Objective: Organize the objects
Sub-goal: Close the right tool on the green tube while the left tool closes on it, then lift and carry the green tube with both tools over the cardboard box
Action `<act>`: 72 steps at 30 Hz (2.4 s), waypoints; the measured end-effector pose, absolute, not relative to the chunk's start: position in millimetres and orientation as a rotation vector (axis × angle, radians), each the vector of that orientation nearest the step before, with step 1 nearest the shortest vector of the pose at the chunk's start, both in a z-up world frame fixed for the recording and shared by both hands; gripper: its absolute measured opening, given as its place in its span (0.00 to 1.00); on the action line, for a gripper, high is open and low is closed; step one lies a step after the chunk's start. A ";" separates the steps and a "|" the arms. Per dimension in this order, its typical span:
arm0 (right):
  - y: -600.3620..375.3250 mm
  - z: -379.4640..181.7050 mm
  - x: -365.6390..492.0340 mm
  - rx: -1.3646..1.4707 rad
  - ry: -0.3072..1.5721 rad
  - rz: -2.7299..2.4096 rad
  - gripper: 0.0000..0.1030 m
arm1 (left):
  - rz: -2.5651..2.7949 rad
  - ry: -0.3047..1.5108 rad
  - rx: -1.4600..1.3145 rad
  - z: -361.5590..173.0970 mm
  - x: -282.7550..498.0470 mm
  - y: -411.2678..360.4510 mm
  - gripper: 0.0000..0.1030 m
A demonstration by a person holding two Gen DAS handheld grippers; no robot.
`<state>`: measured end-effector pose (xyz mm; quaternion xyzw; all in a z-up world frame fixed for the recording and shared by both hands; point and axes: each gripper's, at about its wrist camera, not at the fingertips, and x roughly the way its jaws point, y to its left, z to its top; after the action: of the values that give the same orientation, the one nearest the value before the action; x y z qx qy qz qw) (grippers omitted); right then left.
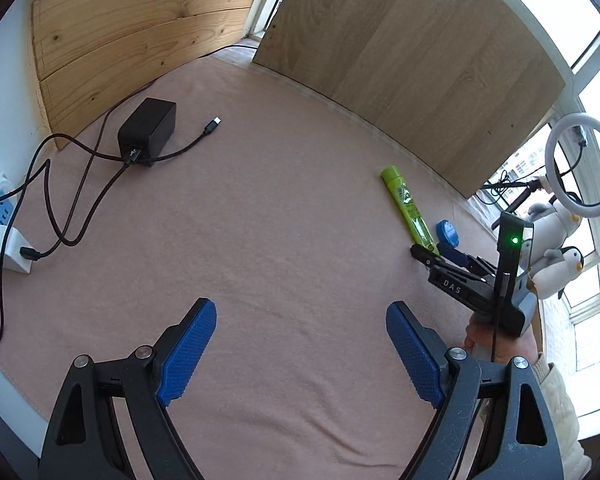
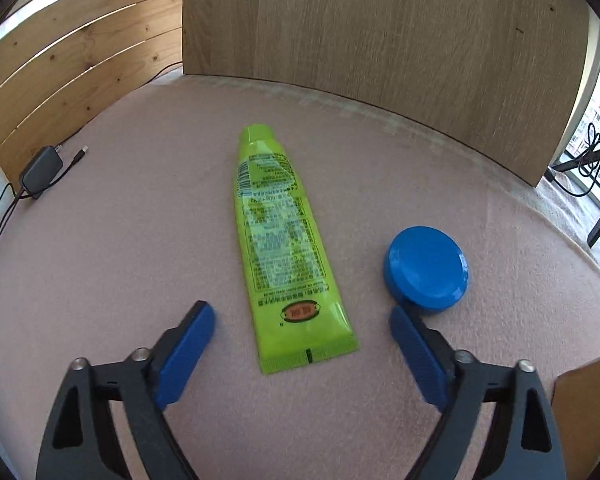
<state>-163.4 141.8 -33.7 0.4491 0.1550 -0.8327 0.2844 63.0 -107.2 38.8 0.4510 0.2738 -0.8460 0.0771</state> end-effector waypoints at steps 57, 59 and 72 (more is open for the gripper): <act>158.1 -11.4 89.3 1.119 0.393 -2.312 0.37 | -2.681 0.604 1.637 1.1 -6.3 21.7 0.38; 158.5 -5.4 86.9 1.099 0.394 -2.324 0.37 | -2.698 0.601 1.616 10.9 -7.1 21.6 0.38; 157.2 19.2 74.7 1.006 0.399 -2.361 0.37 | -2.758 0.593 1.526 48.3 -0.9 12.2 0.37</act>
<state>74.7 157.2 19.2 0.3731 0.1481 -0.8756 0.2688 -0.9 12.2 48.3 0.4755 0.1847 -0.8595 -0.0326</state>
